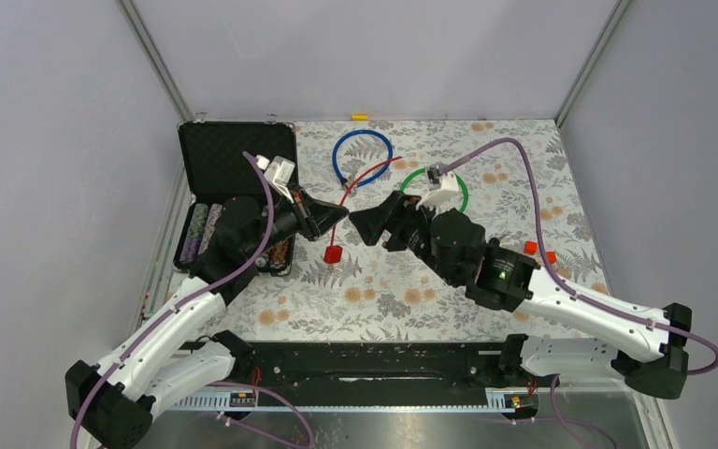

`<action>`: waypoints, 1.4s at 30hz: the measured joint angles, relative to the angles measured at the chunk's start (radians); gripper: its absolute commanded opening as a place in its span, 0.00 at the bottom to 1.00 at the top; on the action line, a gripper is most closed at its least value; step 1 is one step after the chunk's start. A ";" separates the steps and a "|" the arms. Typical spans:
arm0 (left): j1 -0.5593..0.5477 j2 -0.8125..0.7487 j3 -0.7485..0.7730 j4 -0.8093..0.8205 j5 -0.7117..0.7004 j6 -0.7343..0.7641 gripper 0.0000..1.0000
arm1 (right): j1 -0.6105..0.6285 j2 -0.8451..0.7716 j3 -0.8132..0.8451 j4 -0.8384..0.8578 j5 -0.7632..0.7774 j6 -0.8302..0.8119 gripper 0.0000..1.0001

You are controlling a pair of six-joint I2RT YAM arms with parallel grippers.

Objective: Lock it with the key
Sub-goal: Pick up the lock from the center of the board.

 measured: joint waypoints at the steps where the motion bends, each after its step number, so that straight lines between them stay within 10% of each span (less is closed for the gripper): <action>1: 0.000 -0.001 0.000 0.019 0.023 0.005 0.00 | -0.001 0.011 0.020 0.001 0.000 0.008 0.74; 16: 0.000 -0.029 0.000 0.139 0.188 0.026 0.00 | -0.055 0.180 0.179 0.010 -0.035 0.109 0.42; 19: 0.000 -0.029 0.000 0.144 0.208 0.026 0.03 | -0.056 0.198 0.189 0.028 -0.054 0.086 0.09; 24: 0.001 -0.050 0.000 0.152 0.221 0.034 0.69 | -0.058 0.209 0.206 0.040 -0.071 0.048 0.00; 28: 0.000 -0.086 0.000 0.130 0.209 0.054 0.97 | -0.059 0.209 0.206 0.055 -0.065 0.028 0.00; 42: -0.026 -0.074 -0.049 -0.017 0.159 0.203 0.81 | -0.071 0.182 0.278 0.006 0.048 -0.010 0.00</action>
